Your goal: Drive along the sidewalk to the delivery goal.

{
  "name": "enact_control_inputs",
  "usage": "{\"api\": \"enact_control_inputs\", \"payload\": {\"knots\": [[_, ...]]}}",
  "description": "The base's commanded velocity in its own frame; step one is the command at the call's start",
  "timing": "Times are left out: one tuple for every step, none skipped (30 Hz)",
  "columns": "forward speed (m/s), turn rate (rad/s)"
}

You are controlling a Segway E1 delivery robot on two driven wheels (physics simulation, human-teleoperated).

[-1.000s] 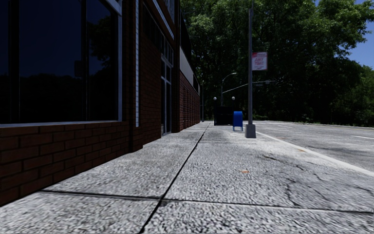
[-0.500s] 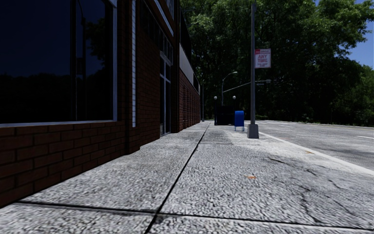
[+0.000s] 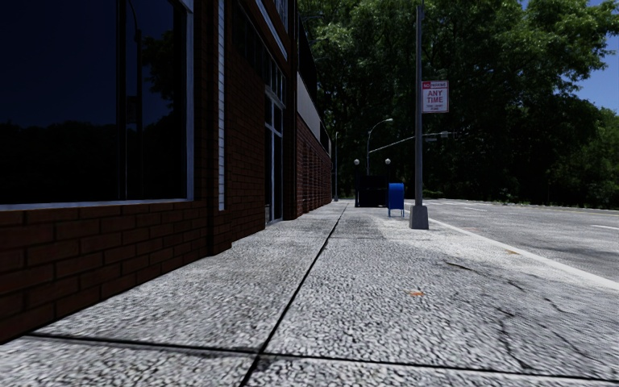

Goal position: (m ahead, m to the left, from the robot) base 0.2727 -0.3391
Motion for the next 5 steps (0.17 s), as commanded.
{"api": "enact_control_inputs", "payload": {"knots": [[0.00, 0.00], [0.00, 0.00], [0.00, 0.00], [0.00, 0.00], [0.00, 0.00]]}}
